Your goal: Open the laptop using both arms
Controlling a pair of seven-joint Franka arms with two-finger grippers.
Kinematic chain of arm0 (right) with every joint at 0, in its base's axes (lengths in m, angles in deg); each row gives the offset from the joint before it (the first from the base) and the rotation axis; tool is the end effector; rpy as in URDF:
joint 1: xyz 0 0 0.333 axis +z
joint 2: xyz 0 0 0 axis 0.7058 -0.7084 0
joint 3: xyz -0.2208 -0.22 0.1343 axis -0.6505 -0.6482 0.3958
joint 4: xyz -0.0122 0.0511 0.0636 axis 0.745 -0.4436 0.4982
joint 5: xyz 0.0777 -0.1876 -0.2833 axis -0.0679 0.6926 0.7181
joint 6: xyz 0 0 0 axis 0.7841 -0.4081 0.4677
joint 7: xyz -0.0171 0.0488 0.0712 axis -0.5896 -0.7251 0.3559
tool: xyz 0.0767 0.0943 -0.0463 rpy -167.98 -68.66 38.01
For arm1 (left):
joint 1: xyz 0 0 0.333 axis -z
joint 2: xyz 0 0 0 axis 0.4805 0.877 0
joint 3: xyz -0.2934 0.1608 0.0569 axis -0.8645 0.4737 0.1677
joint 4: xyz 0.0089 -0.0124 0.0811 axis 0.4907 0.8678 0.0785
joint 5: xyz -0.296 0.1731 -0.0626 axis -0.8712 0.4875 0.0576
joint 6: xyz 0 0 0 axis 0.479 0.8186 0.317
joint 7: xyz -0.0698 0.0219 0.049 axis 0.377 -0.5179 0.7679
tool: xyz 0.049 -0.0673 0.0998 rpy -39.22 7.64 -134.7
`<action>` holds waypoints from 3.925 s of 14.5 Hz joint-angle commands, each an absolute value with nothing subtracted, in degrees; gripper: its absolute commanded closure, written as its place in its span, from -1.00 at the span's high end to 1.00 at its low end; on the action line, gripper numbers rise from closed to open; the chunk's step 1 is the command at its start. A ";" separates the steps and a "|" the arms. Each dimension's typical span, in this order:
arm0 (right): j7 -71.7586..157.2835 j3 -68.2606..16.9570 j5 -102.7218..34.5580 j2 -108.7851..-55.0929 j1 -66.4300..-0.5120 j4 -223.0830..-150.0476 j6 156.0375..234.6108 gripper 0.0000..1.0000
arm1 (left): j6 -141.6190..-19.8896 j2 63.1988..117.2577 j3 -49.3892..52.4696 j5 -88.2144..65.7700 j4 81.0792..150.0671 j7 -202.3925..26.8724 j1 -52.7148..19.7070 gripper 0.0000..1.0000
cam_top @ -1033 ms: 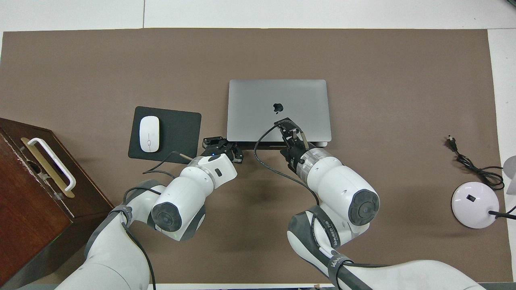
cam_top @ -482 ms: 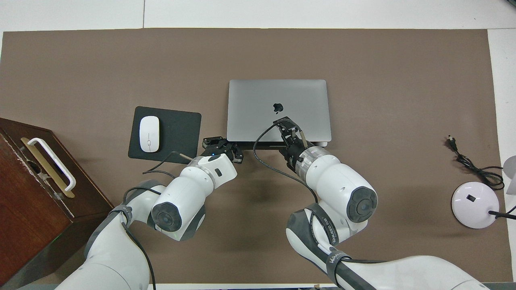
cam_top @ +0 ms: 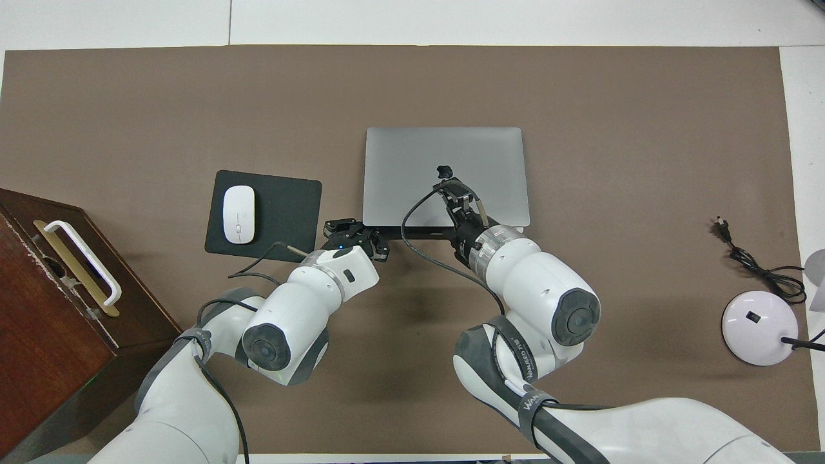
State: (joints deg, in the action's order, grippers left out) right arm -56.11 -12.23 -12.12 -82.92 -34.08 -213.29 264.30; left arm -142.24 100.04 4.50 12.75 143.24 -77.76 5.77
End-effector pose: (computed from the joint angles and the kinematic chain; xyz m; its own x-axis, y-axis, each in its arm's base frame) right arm 0.5075 0.2800 0.3633 0.3812 -0.9046 -0.1906 -0.7569 -0.1870 -0.6262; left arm 0.4592 -0.3127 0.3124 0.6613 -0.3150 0.6808 -0.4900 -0.8686 0.0740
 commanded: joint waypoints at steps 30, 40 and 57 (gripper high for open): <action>-53.39 -17.29 -9.03 -90.32 -34.88 -178.28 228.91 1.00 | -143.20 102.23 5.18 12.68 142.08 -76.62 6.00 -1.00; -53.13 -18.17 -7.45 -94.54 -35.14 -167.72 220.38 1.00 | -143.20 102.23 5.18 12.68 142.08 -76.62 6.00 -1.00; -53.13 -18.35 -5.43 -103.25 -35.05 -155.94 219.41 0.99 | -143.20 102.23 5.18 12.77 142.08 -76.62 6.00 -1.00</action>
State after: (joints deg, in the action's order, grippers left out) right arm -54.63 -18.66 -6.41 -101.66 -34.75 -158.83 220.62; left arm -142.28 100.09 4.51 12.75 143.19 -77.65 5.77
